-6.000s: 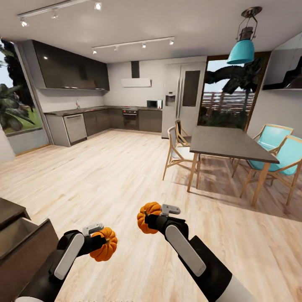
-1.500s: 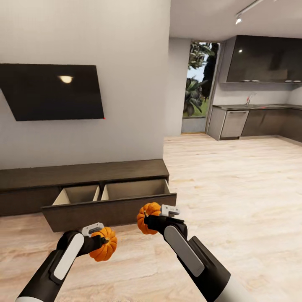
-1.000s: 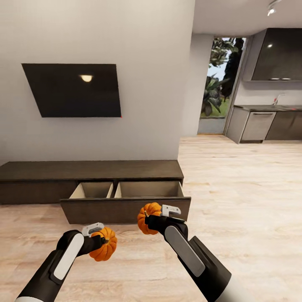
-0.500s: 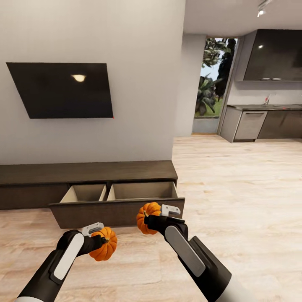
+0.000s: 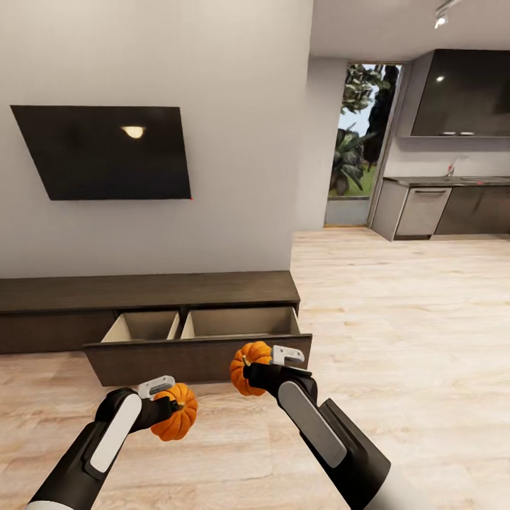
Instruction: Place each of the two pumpkins and all three candles from the living room inside a cabinet in the living room (use any cabinet), then make sure every cabinet is closed, and position the cauldron so it is next to a table in the living room.
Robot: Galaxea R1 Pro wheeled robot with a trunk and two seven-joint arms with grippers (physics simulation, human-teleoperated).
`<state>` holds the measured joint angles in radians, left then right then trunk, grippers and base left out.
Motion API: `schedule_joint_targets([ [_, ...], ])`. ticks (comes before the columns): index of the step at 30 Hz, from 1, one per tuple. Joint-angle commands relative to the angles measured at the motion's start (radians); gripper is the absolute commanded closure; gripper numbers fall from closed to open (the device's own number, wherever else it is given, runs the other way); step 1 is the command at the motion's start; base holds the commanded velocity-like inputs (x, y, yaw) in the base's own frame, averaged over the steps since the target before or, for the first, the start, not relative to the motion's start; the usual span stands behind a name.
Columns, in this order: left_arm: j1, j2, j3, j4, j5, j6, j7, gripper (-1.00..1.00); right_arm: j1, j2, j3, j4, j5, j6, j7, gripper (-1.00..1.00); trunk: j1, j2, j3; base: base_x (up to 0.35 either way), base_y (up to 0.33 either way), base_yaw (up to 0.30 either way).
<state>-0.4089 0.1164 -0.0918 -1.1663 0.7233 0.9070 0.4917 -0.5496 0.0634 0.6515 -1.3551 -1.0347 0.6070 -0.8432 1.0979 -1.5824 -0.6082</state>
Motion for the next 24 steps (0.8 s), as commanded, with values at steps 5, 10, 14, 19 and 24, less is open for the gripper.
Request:
schedule_joint_targets([
  [5, -0.001, 0.001, -0.003, -0.001, 0.009, 0.001, 0.011, 1.0, -0.001, -0.002, 0.001, -0.005, -0.007, 0.003, -0.008, 1.0, 0.0, -0.001, -0.001, 0.036, 0.011, 0.0],
  [10, -0.001, 0.002, -0.002, -0.002, 0.01, 0.001, 0.011, 1.0, -0.001, 0.0, 0.003, -0.01, -0.007, 0.005, -0.008, 1.0, 0.0, -0.001, -0.001, 0.149, 0.071, 0.0],
  [14, -0.001, 0.003, -0.003, -0.006, 0.012, 0.002, 0.01, 1.0, -0.001, 0.0, 0.002, -0.015, -0.008, 0.009, -0.008, 1.0, 0.0, -0.001, -0.001, 0.032, 0.013, 0.0],
  [19, -0.001, 0.002, -0.003, -0.044, 0.015, 0.054, 0.009, 1.0, -0.001, -0.002, -0.002, -0.057, -0.018, 0.055, -0.008, 1.0, 0.0, -0.001, -0.001, 0.005, 0.002, 0.0],
  [24, 0.001, 0.014, -0.005, -0.207, 0.095, 0.09, 0.009, 1.0, -0.001, -0.002, -0.013, -0.159, -0.101, 0.16, -0.013, 1.0, 0.0, -0.001, -0.001, 0.0, 0.0, 0.0],
])
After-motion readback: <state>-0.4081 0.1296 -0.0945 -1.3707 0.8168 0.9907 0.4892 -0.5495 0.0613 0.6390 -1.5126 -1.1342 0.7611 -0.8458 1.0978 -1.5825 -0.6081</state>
